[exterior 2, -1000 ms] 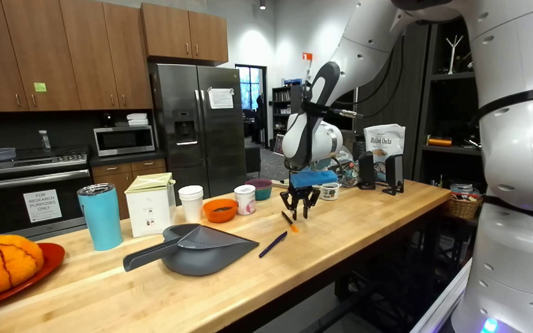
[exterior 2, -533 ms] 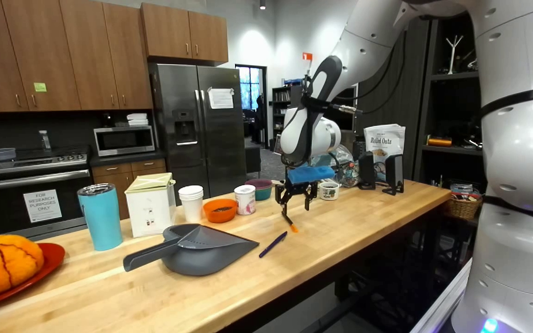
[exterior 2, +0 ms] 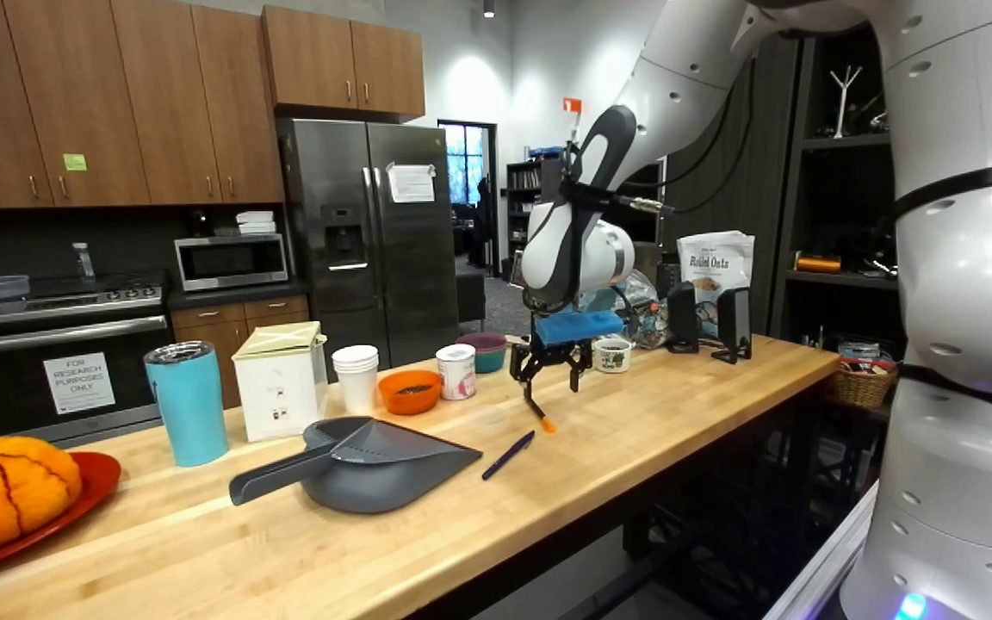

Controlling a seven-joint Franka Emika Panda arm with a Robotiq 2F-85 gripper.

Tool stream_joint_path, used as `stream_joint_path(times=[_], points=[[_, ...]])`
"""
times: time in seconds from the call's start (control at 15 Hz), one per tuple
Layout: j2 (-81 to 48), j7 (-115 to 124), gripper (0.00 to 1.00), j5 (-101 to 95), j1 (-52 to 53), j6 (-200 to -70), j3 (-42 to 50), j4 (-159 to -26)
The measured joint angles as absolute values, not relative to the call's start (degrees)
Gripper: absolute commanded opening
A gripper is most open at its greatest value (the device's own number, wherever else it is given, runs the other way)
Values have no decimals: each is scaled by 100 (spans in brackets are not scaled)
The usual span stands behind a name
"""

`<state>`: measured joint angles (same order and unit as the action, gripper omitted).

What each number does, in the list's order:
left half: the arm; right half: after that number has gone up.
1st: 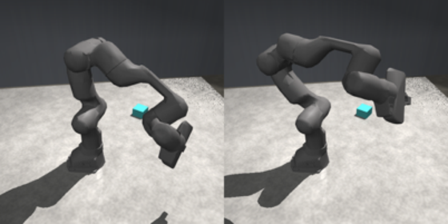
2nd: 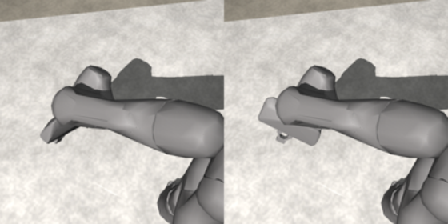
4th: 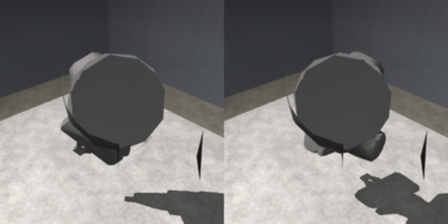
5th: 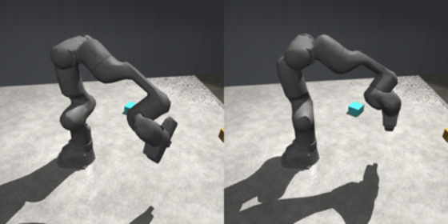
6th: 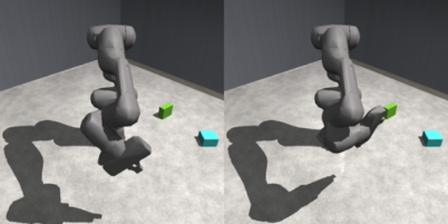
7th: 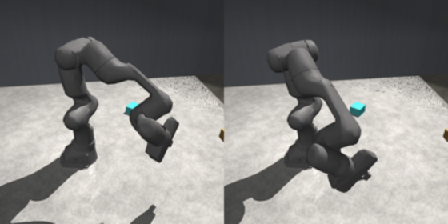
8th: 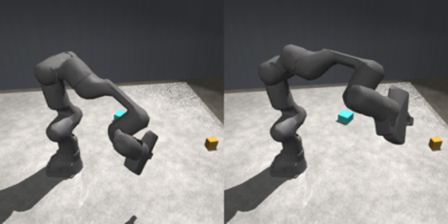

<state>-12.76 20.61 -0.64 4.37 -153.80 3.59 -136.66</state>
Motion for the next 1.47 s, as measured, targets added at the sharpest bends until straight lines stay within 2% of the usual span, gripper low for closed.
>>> stream_joint_path(times=[0.33,0.4,0.47,0.6,1.07,1.2,1.47], points=[[-1335,2027,100,-63,411,-15380,359,-13704],[-1351,2016,75,-62,406,-15380,360,-13712],[-1369,2005,74,-62,400,-15380,359,-13718],[-1407,1982,61,-62,393,-15380,359,-13720],[-1448,1970,6,-61,390,-15384,360,-13708],[-1463,1970,0,-60,390,-15384,360,-13709],[-1470,1970,0,-60,389,-15384,360,-13709]])
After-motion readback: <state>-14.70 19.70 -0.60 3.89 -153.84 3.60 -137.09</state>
